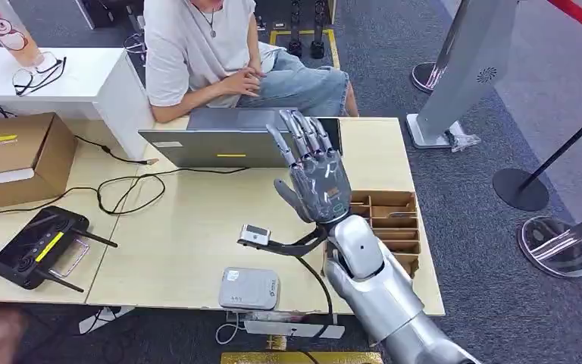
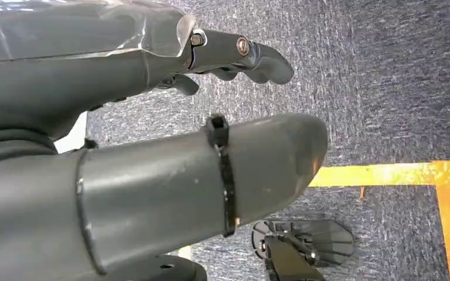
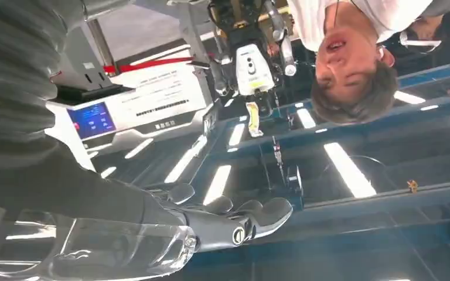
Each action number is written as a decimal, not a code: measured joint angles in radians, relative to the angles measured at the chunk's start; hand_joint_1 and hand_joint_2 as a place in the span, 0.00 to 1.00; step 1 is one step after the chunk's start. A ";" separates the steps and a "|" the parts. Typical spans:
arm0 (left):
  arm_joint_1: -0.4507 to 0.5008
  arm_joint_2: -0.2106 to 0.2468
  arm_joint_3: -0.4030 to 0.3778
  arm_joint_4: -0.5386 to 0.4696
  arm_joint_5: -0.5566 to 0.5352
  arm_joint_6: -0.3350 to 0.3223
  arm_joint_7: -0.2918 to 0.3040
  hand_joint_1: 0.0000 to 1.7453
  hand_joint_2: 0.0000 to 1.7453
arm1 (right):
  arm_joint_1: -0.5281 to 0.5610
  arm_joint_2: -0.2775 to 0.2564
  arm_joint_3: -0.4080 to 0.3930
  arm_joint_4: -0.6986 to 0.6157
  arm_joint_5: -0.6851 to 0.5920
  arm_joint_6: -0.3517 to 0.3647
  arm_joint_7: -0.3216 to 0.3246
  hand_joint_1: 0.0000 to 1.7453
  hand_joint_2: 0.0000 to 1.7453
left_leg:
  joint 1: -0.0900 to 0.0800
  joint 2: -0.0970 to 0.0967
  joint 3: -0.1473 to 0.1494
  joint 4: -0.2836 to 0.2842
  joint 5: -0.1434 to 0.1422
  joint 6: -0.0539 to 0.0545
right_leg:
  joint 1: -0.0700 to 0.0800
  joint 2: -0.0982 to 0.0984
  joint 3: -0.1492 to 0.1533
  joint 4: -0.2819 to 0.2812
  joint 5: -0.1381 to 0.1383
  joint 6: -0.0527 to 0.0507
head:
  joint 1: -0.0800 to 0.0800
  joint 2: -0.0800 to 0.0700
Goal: Pass the card to the sensor for recognition and then transmit it.
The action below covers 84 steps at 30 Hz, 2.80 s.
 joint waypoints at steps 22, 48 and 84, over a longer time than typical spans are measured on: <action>0.013 0.001 0.020 0.000 0.014 0.005 -0.004 0.00 0.00 | 0.110 -0.090 0.004 -0.106 -0.015 0.010 0.006 0.00 1.00 | 0.000 0.000 0.000 0.000 0.000 0.000 | 0.000 0.000 0.000 0.000 0.000 0.000 | 0.000 0.000; 0.019 -0.003 0.027 0.000 0.030 0.015 -0.013 0.00 0.00 | 0.282 -0.144 -0.098 -0.259 0.011 0.043 0.021 0.00 1.00 | 0.000 0.000 0.000 0.000 0.000 0.000 | 0.000 0.000 0.000 0.000 0.000 0.000 | 0.000 0.000; 0.025 0.001 0.040 0.000 0.021 0.002 -0.036 0.00 0.00 | 0.449 -0.352 -0.218 -0.449 0.019 0.294 0.003 0.00 1.00 | 0.000 0.000 0.000 0.000 -0.001 0.001 | 0.000 0.000 0.000 -0.001 0.000 0.000 | 0.000 0.000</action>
